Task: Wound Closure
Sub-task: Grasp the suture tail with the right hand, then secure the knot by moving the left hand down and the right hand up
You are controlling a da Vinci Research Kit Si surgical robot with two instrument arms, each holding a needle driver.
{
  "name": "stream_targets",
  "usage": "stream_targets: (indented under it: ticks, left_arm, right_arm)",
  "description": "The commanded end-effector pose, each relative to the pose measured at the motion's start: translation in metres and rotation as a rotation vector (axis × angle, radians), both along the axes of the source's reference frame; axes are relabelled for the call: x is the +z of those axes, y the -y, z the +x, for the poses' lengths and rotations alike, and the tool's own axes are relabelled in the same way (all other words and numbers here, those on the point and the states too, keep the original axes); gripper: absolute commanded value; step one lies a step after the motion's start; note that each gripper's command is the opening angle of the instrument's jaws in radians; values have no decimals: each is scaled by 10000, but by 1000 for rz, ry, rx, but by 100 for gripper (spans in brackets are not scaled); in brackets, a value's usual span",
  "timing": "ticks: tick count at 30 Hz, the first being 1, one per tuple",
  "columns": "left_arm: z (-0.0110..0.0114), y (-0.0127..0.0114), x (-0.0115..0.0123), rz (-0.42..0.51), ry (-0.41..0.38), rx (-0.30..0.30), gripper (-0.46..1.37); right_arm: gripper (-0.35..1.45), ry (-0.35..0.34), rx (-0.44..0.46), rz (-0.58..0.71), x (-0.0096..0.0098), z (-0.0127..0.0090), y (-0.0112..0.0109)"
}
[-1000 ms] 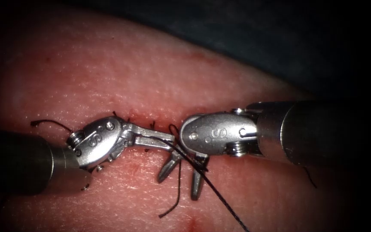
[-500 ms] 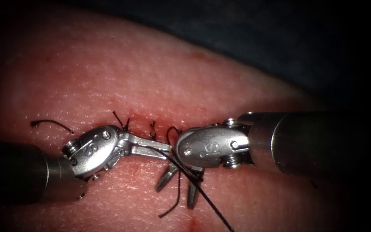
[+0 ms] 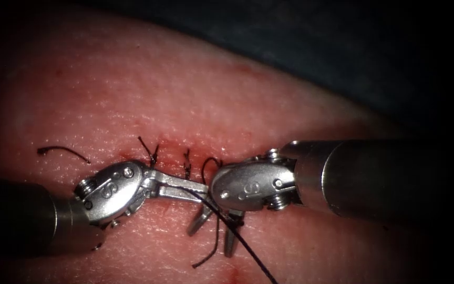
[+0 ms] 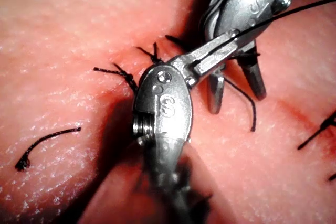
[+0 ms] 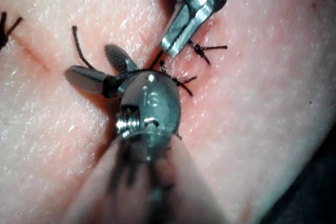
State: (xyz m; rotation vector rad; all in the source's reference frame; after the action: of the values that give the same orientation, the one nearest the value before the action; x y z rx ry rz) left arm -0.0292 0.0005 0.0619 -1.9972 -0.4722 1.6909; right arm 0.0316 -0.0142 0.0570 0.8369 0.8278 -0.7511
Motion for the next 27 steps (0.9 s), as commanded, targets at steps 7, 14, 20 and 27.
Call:
stream_targets:
  ticks: [7, 14, 20, 27]
  left_arm:
    - [3, -1, 0, 0, 5, 6, -35]
    - [3, -2, 0, 0, 5, 6, -35]
    - [3, -2, 0, 0, 5, 6, -35]
    - [3, 3, -1, -1, 5, 8, -35]
  right_arm:
    - [42, 19, -22, -66, 10, 1, 16]
    - [-35, -13, -99, -117, 6, -1, 20]
    - [-35, -32, -62, -107, -2, -6, -2]
    - [-35, -76, -19, -58, -5, -7, -9]
